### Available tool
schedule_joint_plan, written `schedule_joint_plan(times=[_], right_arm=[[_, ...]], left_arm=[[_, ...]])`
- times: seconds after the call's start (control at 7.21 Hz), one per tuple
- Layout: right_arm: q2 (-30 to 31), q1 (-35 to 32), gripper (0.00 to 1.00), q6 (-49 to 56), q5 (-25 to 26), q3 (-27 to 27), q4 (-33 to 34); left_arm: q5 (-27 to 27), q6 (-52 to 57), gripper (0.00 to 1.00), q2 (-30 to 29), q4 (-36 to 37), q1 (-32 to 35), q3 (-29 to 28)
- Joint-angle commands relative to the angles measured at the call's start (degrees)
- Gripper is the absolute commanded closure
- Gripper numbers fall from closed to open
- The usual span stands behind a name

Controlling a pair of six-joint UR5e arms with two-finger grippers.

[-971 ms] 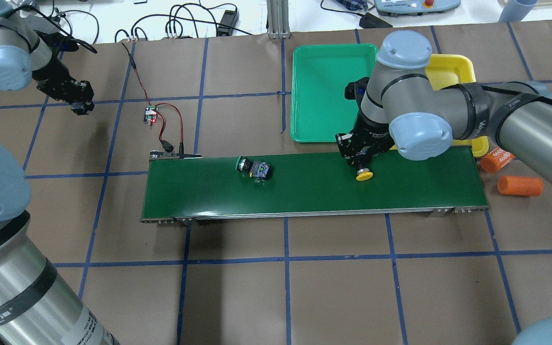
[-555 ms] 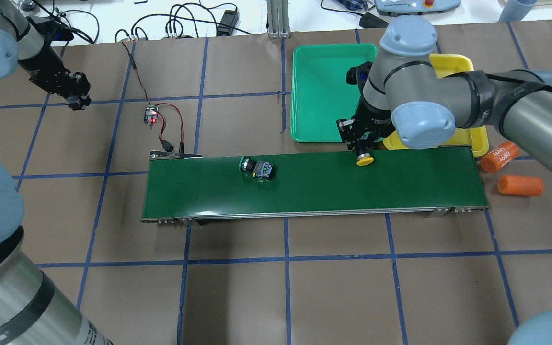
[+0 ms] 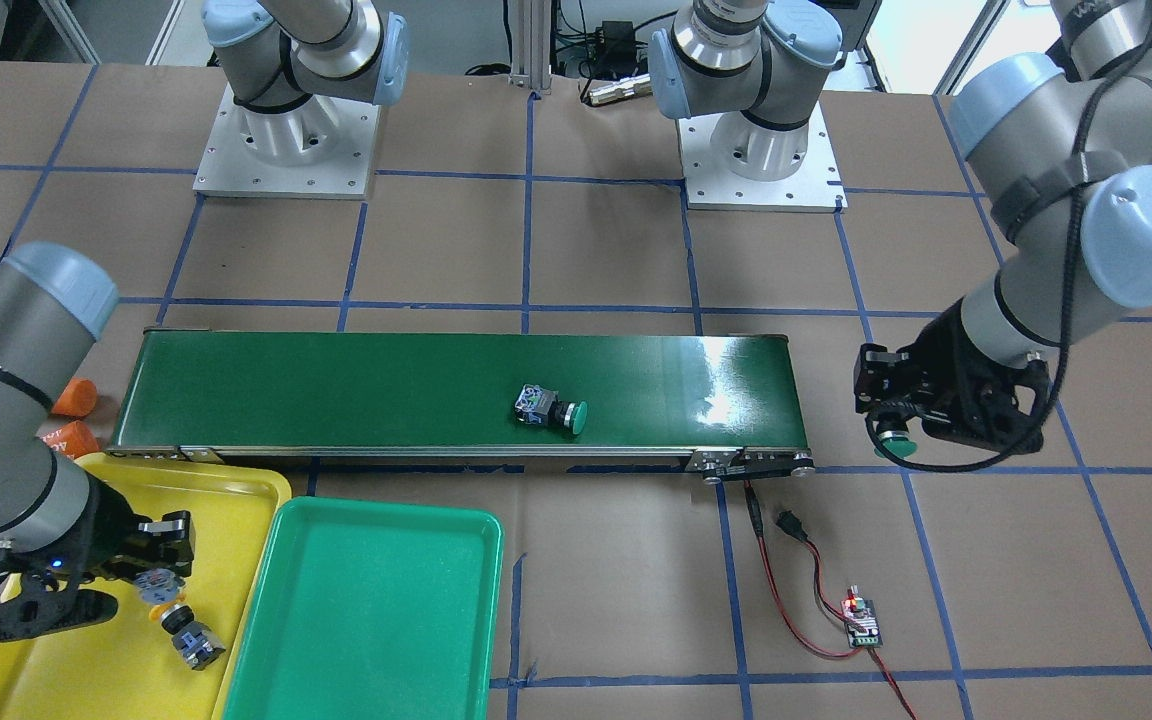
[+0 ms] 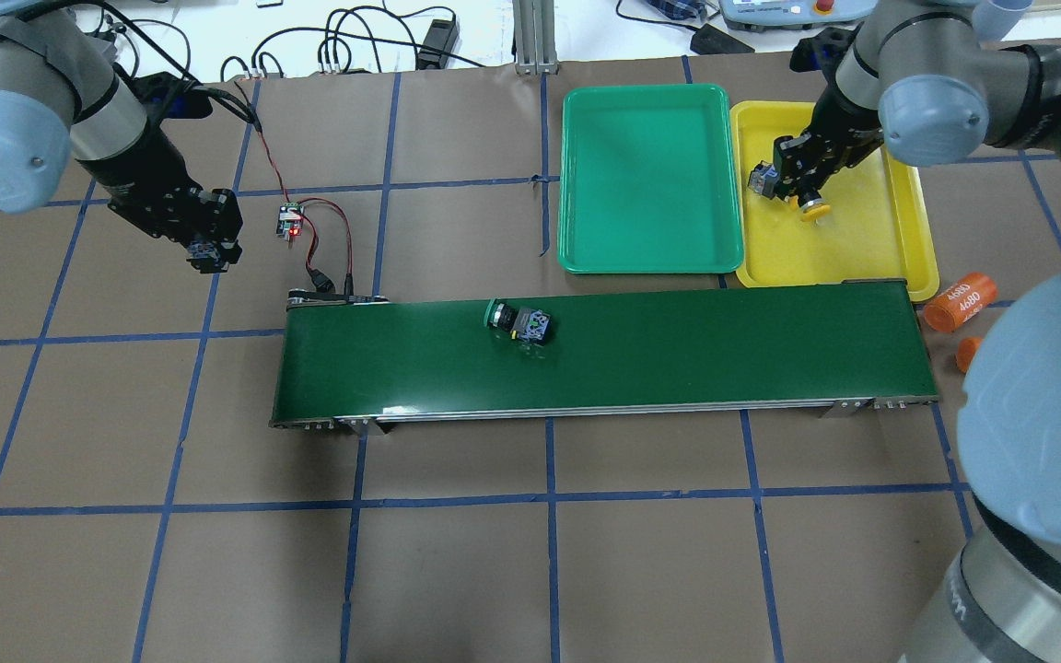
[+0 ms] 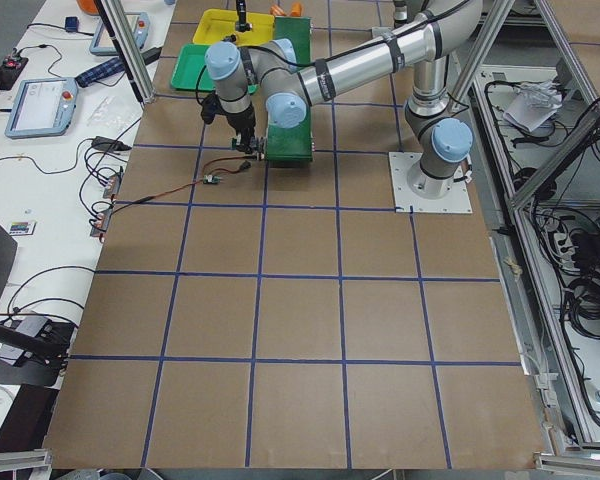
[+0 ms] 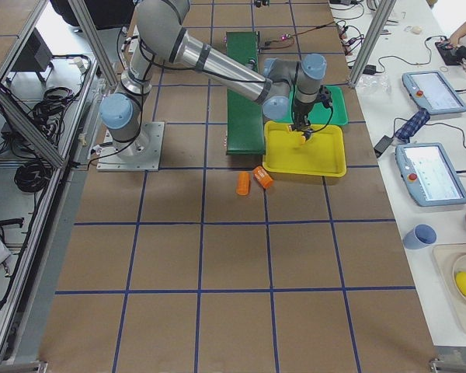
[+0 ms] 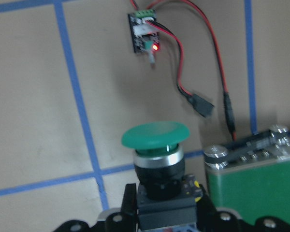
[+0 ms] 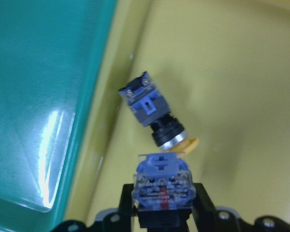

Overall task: Sort buttons by color to trays
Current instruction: 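Carry yellow button into yellow tray with right while left carries green button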

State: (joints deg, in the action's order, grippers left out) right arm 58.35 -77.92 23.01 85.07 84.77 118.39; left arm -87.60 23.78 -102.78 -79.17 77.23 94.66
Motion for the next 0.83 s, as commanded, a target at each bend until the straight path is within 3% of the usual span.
schedule_joint_plan(times=[0.0,0.14,0.42,0.69], right_arm=[[-2.4,2.9,0.56,3.9,0.4,-0.7,1.0],[-2.5,3.0,0.01,7.2,0.5,-0.7,2.7],[-2.1,2.9,0.00,7.3,0.8,-0.5,1.9],[1.2,2.3,0.00,7.4,0.7,0.9,-1.5]], left_arm=[[-0.3,-2.4,1.00,1.0,2.5,3.2,4.3],[-0.5,-4.2,1.00,1.9,4.6,4.9,6.7],[-0.2,-4.3,1.00,2.5,10.7,5.6,10.7],[-0.2,-4.1,1.00,3.2,10.8,5.7,13.4]])
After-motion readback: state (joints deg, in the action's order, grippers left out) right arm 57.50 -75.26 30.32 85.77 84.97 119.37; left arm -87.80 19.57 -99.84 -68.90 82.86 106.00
